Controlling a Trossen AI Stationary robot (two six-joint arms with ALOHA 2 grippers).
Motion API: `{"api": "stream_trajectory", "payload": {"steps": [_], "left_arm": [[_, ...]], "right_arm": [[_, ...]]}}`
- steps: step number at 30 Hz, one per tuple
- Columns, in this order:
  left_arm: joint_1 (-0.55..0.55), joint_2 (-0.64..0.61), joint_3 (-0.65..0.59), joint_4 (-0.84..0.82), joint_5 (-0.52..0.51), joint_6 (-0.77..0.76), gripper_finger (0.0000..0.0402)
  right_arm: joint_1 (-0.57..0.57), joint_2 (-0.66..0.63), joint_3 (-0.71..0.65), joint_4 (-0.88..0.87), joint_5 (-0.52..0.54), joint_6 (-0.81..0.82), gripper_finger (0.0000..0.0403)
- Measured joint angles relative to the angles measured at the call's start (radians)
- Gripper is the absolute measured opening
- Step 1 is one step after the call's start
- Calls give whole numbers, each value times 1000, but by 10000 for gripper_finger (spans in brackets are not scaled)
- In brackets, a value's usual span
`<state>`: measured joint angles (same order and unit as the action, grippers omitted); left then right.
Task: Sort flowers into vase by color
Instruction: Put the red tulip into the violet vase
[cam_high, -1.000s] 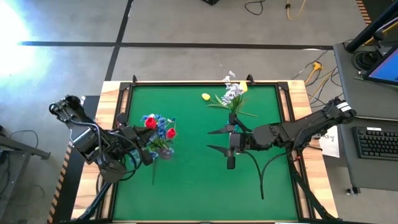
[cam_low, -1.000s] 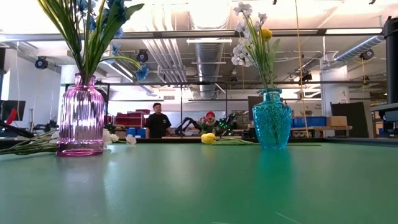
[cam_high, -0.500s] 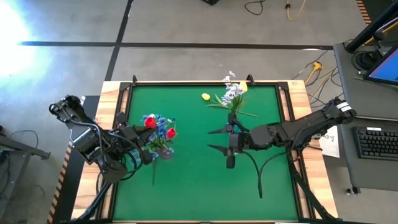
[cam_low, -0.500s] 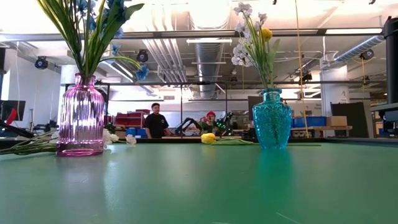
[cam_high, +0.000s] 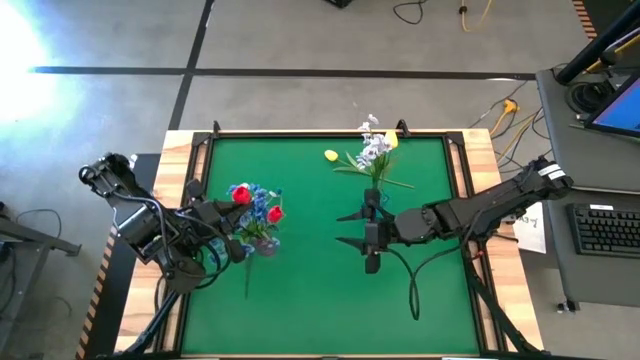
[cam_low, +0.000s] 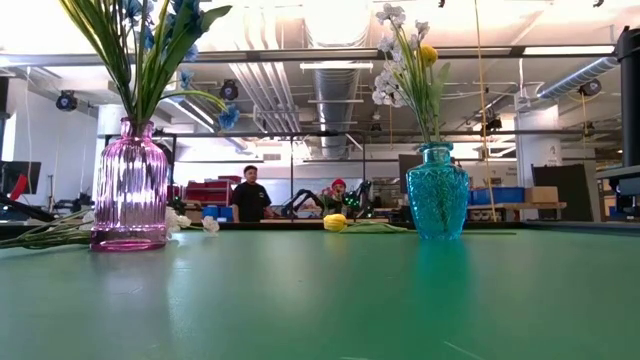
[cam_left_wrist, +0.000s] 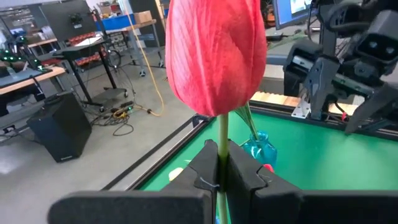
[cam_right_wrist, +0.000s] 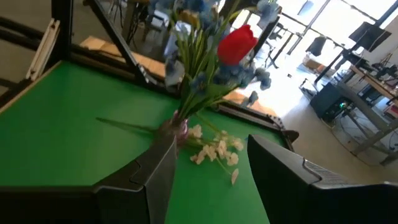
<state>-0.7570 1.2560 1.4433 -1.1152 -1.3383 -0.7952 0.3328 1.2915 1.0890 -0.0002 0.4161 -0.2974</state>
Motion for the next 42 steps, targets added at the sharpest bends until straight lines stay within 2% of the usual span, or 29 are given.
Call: {"api": "stream_trajectory", "payload": {"steps": [23,31,42], "left_arm": [[0,2,0,-9,0,0,0],[0,2,0,-9,-89,11,0],[0,2,0,-9,-92,-11,0]], "right_arm": [[0,0,-18,5,0,27,192],[0,0,-18,5,0,28,192],[0,0,-18,10,0,42,192]]}}
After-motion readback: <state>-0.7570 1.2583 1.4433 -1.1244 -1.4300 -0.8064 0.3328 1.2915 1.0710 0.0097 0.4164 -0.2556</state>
